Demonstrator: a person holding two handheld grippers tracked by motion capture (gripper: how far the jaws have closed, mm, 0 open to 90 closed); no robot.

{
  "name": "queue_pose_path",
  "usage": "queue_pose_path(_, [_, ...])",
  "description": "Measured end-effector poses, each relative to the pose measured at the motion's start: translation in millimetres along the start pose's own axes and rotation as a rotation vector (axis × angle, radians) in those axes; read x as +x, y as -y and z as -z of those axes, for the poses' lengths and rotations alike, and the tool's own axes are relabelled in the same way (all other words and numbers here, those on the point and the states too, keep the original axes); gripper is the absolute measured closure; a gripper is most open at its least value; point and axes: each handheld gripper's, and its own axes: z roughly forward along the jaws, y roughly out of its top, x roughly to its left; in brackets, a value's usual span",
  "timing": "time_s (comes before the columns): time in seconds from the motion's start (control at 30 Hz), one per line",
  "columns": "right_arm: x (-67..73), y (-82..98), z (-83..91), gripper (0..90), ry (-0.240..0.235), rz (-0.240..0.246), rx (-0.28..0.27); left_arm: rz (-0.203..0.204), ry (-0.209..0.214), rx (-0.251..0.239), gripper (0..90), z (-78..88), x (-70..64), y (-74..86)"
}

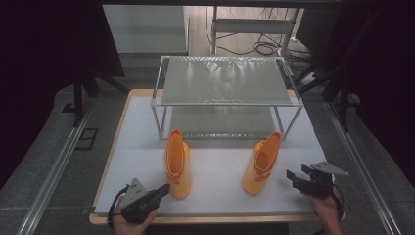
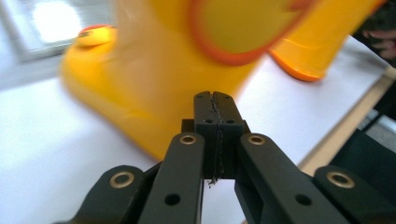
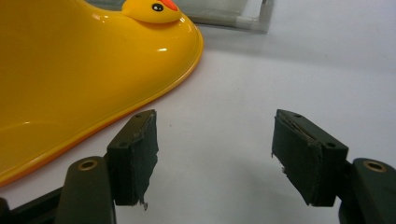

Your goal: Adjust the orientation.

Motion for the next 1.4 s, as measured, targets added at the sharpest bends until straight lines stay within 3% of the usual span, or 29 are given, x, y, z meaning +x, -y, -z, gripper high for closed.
queue_pose_path(0.07, [-0.3, 0.3, -0.8, 31.0, 0.002, -0.002, -0.001, 0.016, 0.050, -0.030, 89.6, 6.3, 2.6, -0.6])
queue_pose_path(0.1, [-0.5, 0.3, -0.9, 31.0, 0.003, -0.004, 0.001, -0.017, 0.075, -0.023, 89.6, 4.7, -9.6, -1.1])
queue_pose_path(0.13, [-0.6, 0.3, -1.1, 31.0, 0.003, -0.006, 0.002, -0.017, 0.075, -0.023, 89.5, 4.7, -9.6, -1.1])
queue_pose_path(0.2, [-0.8, 0.2, -1.5, 31.0, 0.005, -0.006, 0.001, -0.055, 0.090, 0.001, 89.5, -5.1, -24.7, -0.7])
queue_pose_path(0.37, [0.3, 0.8, -0.7, 31.0, 0.003, -0.002, 0.002, -0.095, 0.059, 0.023, 89.9, -39.3, -50.3, -5.5])
queue_pose_path(0.5, [-0.7, 0.9, -1.0, 30.9, 0.002, -0.005, 0.002, -0.116, 0.021, 0.020, 89.9, -53.4, -56.7, -9.6])
queue_pose_path(0.53, [-1.5, 1.4, -1.5, 31.0, 0.002, -0.006, 0.003, -0.123, -0.014, 0.012, 90.0, -59.9, -58.5, -12.0])
queue_pose_path(0.63, [-2.2, 1.8, -1.1, 31.0, 0.003, -0.004, 0.004, -0.119, -0.056, 0.014, 90.0, -64.2, -55.8, -13.4])
queue_pose_path(0.77, [-2.7, 1.6, -0.5, 31.0, 0.004, -0.005, 0.002, -0.120, -0.069, 0.017, 90.0, -61.5, -53.4, -11.6])
queue_pose_path(1.1, [-3.9, 2.0, -1.3, 30.9, 0.004, -0.011, 0.003, -0.071, -0.085, 0.010, 90.0, -31.8, -26.5, -3.0])
queue_pose_path(1.4, [-4.4, 2.5, -1.7, 30.8, 0.004, -0.013, 0.010, -0.027, -0.107, 0.005, 90.0, -15.2, -4.1, -0.4])
